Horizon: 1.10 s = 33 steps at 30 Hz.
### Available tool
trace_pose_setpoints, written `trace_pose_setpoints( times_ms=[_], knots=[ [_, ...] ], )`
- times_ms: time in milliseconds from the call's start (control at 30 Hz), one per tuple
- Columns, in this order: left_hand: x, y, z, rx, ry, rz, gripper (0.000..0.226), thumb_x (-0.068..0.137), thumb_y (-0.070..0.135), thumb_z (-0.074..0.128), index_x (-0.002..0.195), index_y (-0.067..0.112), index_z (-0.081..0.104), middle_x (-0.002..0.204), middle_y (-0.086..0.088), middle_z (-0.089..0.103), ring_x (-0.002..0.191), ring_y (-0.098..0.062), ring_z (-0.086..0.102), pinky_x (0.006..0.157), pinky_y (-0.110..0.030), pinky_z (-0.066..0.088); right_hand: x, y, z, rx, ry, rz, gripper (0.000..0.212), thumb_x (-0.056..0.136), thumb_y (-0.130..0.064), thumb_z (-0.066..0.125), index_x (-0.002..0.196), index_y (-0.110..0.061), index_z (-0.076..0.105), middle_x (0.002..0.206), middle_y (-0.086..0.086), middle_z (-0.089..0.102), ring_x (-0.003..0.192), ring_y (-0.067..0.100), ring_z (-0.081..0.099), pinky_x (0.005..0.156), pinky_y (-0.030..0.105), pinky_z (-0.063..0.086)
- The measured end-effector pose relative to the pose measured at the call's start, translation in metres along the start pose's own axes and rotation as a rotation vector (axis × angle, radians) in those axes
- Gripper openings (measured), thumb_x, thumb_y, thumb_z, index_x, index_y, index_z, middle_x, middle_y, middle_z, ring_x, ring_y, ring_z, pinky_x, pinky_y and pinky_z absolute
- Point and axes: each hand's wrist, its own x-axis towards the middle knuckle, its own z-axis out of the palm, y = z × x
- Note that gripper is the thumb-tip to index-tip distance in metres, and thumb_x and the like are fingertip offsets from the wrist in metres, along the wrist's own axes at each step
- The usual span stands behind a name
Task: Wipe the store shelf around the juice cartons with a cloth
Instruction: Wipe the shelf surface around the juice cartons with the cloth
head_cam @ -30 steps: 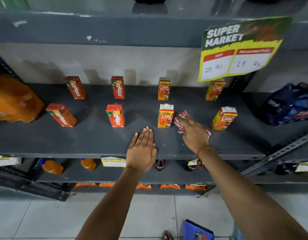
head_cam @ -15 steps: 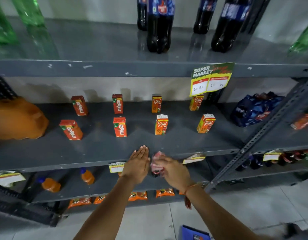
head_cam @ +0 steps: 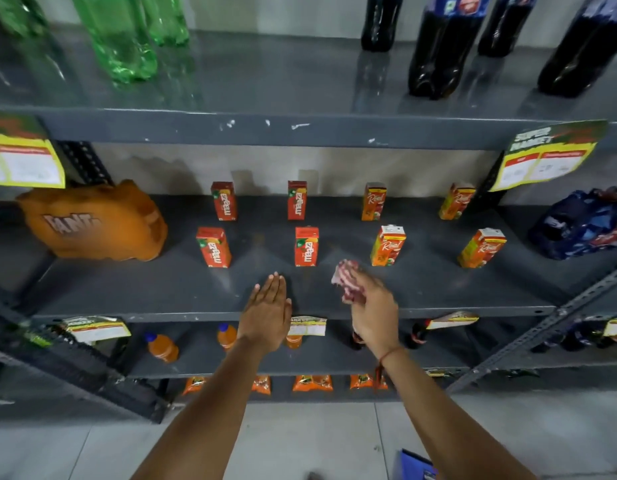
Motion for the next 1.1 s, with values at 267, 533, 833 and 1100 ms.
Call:
trace_pose_setpoints(
  times_ms=[267, 533, 833, 1100],
  knots=[
    [0.030, -0.005, 0.014, 0.023, 0.089, -0.044, 0.057, 0.101, 0.032, 0.015, 0.152, 0.008, 0.004, 0.163, -0.006, 0.006, 0.149, -0.016, 0.001, 0.121, -0.036, -0.006, 0.125, -0.019, 0.054, 0.050, 0.128, 0.113, 0.044, 0.093, -0.004, 0.056, 0.134, -0.019, 0.059, 0.125, 0.010, 0.068, 0.112, 0.029, 0.066, 0.095, 0.038, 0.053],
    [0.034, -0.005, 0.019, 0.007, 0.199, -0.039, 0.057, 0.097, 0.031, 0.024, 0.147, 0.007, 0.032, 0.154, -0.008, 0.036, 0.144, -0.018, 0.029, 0.120, -0.041, 0.018, 0.233, 0.011, 0.118, -0.213, 0.019, -0.006, 0.048, 0.096, -0.015, 0.050, 0.144, -0.012, 0.046, 0.147, 0.014, 0.050, 0.137, 0.034, 0.045, 0.115, 0.043, 0.035],
    [0.033, -0.005, 0.022, 0.031, 0.185, -0.038, 0.056, 0.097, 0.030, 0.026, 0.147, 0.007, 0.032, 0.154, -0.007, 0.036, 0.144, -0.017, 0.030, 0.120, -0.041, 0.018, 0.274, 0.010, 0.143, -0.552, -0.249, -0.005, 0.053, 0.102, -0.029, 0.033, 0.154, -0.027, 0.023, 0.166, 0.005, 0.011, 0.153, 0.030, 0.007, 0.119, 0.056, 0.021],
    [0.031, -0.004, 0.019, 0.029, 0.190, -0.040, 0.055, 0.097, 0.030, 0.024, 0.146, 0.007, 0.033, 0.153, -0.008, 0.038, 0.143, -0.017, 0.031, 0.120, -0.041, 0.020, 0.238, 0.018, 0.126, -0.582, -0.269, -0.088, 0.064, 0.095, -0.028, 0.049, 0.154, -0.023, 0.026, 0.165, 0.007, 0.017, 0.152, 0.031, 0.011, 0.121, 0.049, 0.022]
  ],
)
